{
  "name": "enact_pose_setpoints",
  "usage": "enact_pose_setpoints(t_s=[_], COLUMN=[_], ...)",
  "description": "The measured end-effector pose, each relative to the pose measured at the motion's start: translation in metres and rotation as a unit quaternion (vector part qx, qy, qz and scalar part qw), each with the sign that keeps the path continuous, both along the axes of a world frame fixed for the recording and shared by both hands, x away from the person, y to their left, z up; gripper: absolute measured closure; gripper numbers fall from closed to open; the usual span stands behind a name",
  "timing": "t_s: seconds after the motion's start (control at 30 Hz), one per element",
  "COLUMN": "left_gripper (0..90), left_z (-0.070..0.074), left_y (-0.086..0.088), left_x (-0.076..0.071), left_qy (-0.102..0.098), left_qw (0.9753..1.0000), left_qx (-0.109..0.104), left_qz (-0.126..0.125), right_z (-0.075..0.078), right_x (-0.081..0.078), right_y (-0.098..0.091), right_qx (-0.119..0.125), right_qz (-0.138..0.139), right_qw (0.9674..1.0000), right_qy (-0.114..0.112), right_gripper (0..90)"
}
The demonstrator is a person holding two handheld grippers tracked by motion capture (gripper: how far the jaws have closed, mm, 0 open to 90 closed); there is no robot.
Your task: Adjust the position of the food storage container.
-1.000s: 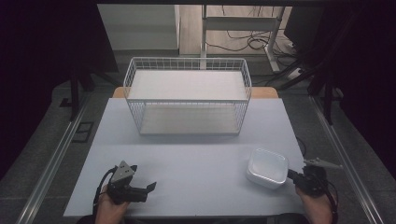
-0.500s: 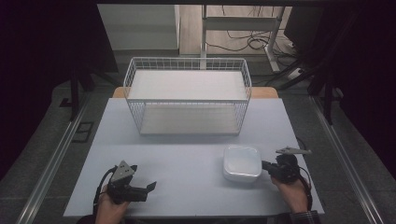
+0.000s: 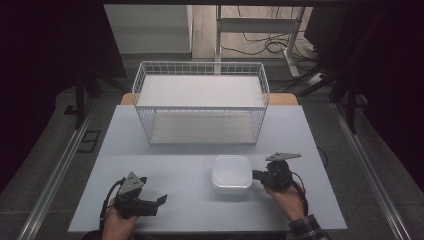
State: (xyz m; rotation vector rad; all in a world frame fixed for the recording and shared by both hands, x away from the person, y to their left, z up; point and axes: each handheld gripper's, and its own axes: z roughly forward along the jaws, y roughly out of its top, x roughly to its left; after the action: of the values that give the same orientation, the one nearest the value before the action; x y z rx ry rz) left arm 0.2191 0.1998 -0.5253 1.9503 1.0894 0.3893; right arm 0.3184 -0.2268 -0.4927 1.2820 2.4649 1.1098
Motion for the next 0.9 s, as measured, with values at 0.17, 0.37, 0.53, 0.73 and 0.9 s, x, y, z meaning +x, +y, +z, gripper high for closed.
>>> enact_pose_setpoints(t_s=[0.17, 0.37, 0.53, 0.73, 0.9], left_gripper=[3.4, 3.7, 4.4, 4.1, 4.2], left_z=[0.0, 0.0, 0.0, 0.0, 0.0], left_y=[-0.001, 0.0, 0.0, -0.001, -0.003], left_x=[0.0, 0.0, 0.001, 0.0, 0.0], left_qy=[0.003, 0.006, 0.016, 0.009, 0.008], left_qw=[1.0, 1.0, 0.9996, 0.9995, 0.9996], left_qx=[0.002, -0.001, -0.02, -0.017, -0.006], left_qz=[-0.003, -0.006, -0.013, -0.024, -0.027], right_z=[-0.002, -0.003, -0.005, 0.002, 0.007], right_x=[0.002, 0.006, 0.008, 0.002, -0.009], right_y=[0.023, 0.045, 0.061, 0.052, 0.037], right_qx=[0.002, 0.005, 0.005, -0.006, -0.008], right_qz=[0.024, 0.043, 0.061, 0.058, 0.058], right_qw=[0.9997, 0.9991, 0.9981, 0.9978, 0.9962], right_qy=[-0.001, -0.001, -0.002, -0.033, -0.064], right_gripper=[88.6, 88.7, 88.6, 82.9, 64.3])
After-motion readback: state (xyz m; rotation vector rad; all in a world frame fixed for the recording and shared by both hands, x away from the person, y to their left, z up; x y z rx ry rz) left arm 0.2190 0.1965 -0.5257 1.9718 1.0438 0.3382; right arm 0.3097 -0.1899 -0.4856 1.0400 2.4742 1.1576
